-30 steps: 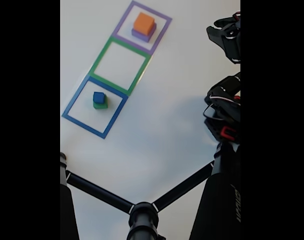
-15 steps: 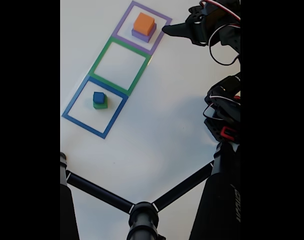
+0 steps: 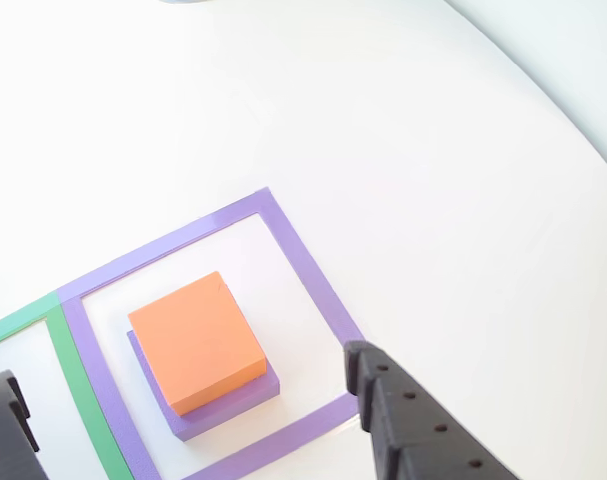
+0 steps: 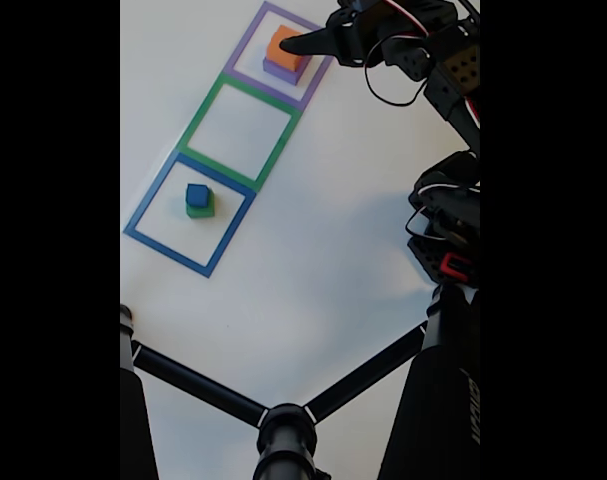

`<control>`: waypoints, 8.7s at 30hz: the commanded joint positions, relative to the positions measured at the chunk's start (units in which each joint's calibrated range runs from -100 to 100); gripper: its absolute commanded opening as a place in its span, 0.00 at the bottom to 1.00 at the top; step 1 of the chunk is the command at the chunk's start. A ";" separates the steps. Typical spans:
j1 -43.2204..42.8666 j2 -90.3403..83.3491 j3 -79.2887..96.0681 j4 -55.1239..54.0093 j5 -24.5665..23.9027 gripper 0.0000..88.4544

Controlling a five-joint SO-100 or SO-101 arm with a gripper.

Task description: Tower of hanoi

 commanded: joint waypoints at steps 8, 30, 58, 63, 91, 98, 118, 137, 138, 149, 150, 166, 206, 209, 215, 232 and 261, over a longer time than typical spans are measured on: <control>0.09 8.83 13.35 -30.03 0.36 0.46; -0.29 34.66 21.71 -70.03 0.36 0.46; -3.45 50.09 14.62 -80.80 0.36 0.46; -4.51 51.14 13.80 -81.28 0.36 0.46; -6.33 53.56 13.44 -82.34 0.36 0.14; -7.10 52.59 13.44 -82.17 0.36 0.12; -11.32 11.65 14.17 -38.45 0.36 0.11; -22.15 -4.66 -46.11 46.17 0.36 0.11; -22.82 -4.66 -48.83 49.08 0.36 0.11; -29.72 -5.14 -61.74 62.36 0.36 0.11; -30.30 -5.46 -60.56 62.20 0.36 0.11; -36.15 -14.27 -1.29 7.95 0.36 0.12; -36.92 58.56 23.62 -93.59 0.36 0.12; -36.92 59.29 23.53 -93.75 0.36 0.12; -36.63 61.31 22.17 -93.91 0.36 0.12; -35.96 62.84 20.80 -93.91 0.36 0.29; -32.79 9.55 24.89 -50.03 0.36 0.01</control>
